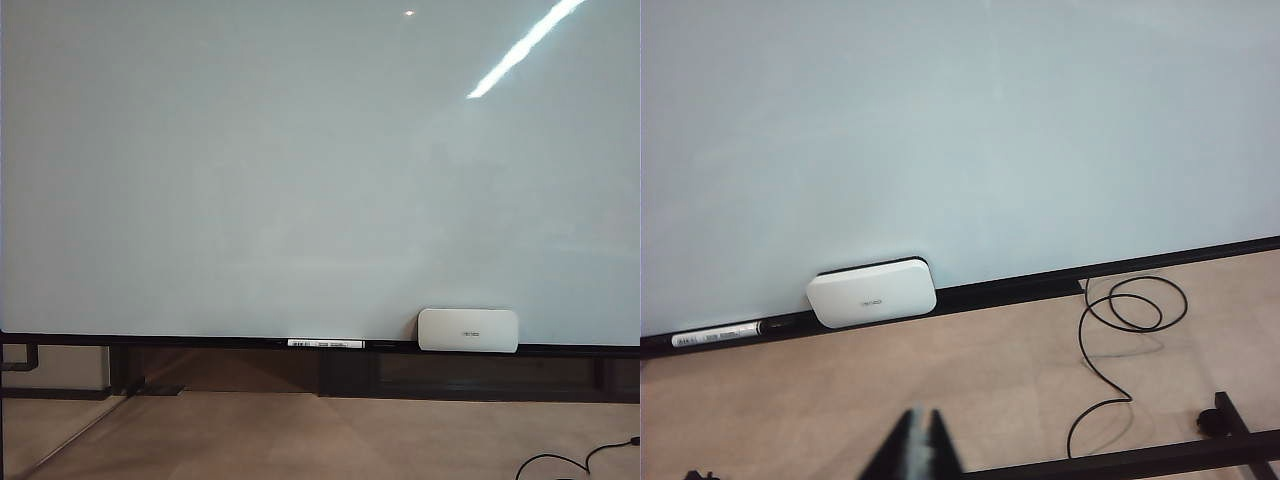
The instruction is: Reach to the right to find the marker pen, pick it up, and write the number 18 on the whiteboard.
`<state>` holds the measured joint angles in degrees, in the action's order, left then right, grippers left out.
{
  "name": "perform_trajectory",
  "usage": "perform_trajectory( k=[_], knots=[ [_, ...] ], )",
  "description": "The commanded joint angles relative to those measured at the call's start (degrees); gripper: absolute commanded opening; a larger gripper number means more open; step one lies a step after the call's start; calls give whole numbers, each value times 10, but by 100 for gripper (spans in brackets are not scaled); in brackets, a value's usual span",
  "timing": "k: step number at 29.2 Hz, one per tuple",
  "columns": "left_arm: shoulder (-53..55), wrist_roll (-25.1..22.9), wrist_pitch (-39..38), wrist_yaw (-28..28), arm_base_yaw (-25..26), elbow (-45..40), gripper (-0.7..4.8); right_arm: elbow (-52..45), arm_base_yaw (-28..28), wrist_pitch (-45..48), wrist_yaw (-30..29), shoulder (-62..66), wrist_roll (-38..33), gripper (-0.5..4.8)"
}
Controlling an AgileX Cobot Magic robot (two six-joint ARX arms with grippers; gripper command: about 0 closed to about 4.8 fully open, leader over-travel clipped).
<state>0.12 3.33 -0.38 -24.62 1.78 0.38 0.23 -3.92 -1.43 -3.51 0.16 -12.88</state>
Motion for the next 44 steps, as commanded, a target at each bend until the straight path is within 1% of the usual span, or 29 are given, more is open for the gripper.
perform_trajectory(
  k=[1, 3, 4, 5, 7, 10, 11, 14, 16, 17, 19, 20, 22, 23, 24, 28, 30, 32, 36, 39, 40, 42, 44],
  knots=[
    [1, 1, 2, -120, -1, 1, -5, 2, 1, 19, -3, 0, -31, 51],
    [1, 1, 2, -141, -1, 1, -5, 2, 0, 34, 14, 0, -34, 49],
    [1, 1, 2, -146, -3, 1, -5, 2, -1, 45, 26, 0, -35, 50],
    [1, 0, 3, -146, -5, 1, -5, 2, -1, 54, 25, 0, -35, 50],
    [3, -6, -2, -157, -28, 1, -5, 2, 0, 67, -7, 0, -47, 54],
    [3, -29, -23, -157, -65, 1, -5, 2, 1, 56, -31, 0, -53, 54],
    [3, -38, -27, -152, -94, 1, -5, 2, 0, 32, -40, 0, -48, 54],
    [3, -40, -21, -128, -133, 1, -5, 2, 0, 0, -42, 0, -35, 50],
    [3, -40, -16, -94, -155, 1, -5, 2, 1, 1, -48, 0, -30, 18],
    [3, -40, -8, -82, -165, 1, -5, 2, 1, 16, -68, 0, -23, -7],
    [3, -38, 9, -75, -178, 1, -5, 3, 1, 65, -123, 0, -8, -6],
    [3, -34, 21, -71, -184, 1, -5, 5, 2, 97, -133, 0, -6, -6],
    [3, -16, 36, -58, -190, 1, -5, 19, 1, 111, -103, 0, -3, -6],
    [3, -7, 41, -51, -193, 1, -5, 31, 1, 107, -68, 1, 9, -6],
    [3, -3, 42, -49, -193, 1, -5, 38, 1, 107, -48, 1, 19, -6],
    [3, 9, 42, -45, -193, 1, -5, 72, 1, 105, -2, 29, 22, -6],
    [3, 26, 42, -38, -193, 1, -5, 99, 1, 103, -2, 54, 22, -6],
    [3, 37, 43, -35, -193, 1, -5, 146, 0, 102, -1, 96, 35, -6],
    [3, 50, 44, -35, -193, 1, -5, 241, 0, 104, -9, 198, 94, -4],
    [3, 115, 43, -37, -193, 2, -5, 308, 0, 118, -16, 285, 161, -4],
    [3, 130, 43, -39, -193, 2, -5, 324, -1, 130, -16, 310, 184, -4],
    [3, 135, 43, -38, -193, 2, -5, 357, -9, 161, -18, 356, 220, -4],
    [3, 108, 44, -32, -193, 2, -5, 393, -23, 163, -37, 391, 218, -4]
  ],
)
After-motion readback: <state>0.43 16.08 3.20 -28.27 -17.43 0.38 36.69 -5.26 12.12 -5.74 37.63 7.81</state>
